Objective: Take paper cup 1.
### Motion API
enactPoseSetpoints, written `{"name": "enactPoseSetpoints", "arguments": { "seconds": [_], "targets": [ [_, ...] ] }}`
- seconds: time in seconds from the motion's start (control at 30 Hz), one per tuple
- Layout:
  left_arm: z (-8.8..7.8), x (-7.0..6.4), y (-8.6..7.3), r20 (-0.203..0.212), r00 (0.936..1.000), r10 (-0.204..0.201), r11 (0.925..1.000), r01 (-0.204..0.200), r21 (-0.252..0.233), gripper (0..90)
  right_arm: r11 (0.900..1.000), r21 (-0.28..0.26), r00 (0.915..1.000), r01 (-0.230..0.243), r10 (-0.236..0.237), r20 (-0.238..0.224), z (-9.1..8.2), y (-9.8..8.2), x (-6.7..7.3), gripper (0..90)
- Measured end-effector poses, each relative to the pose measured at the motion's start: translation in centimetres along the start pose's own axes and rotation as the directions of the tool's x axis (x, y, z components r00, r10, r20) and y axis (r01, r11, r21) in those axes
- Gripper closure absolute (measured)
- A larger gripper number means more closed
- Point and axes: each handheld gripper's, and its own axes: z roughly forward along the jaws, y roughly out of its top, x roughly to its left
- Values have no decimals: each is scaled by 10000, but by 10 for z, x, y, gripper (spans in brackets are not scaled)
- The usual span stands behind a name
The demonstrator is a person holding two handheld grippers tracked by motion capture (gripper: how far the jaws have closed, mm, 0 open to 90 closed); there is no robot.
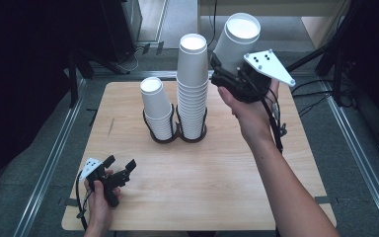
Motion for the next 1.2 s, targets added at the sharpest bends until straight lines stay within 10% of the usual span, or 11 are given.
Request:
{"name": "enactPoseSetpoints", "arguments": {
  "seconds": [0.23,1.2],
  "targets": [
    [0,-6,13,712,9953,-653,9974,672,-254,12,9998,103,9998,145,-144,-103,-19,-18,-9,186],
    [32,-92,85,1689,9835,652,9961,-539,-704,12,9927,1094,9983,514,-482,-314,-74,-108,-41,177]
  ]
}}
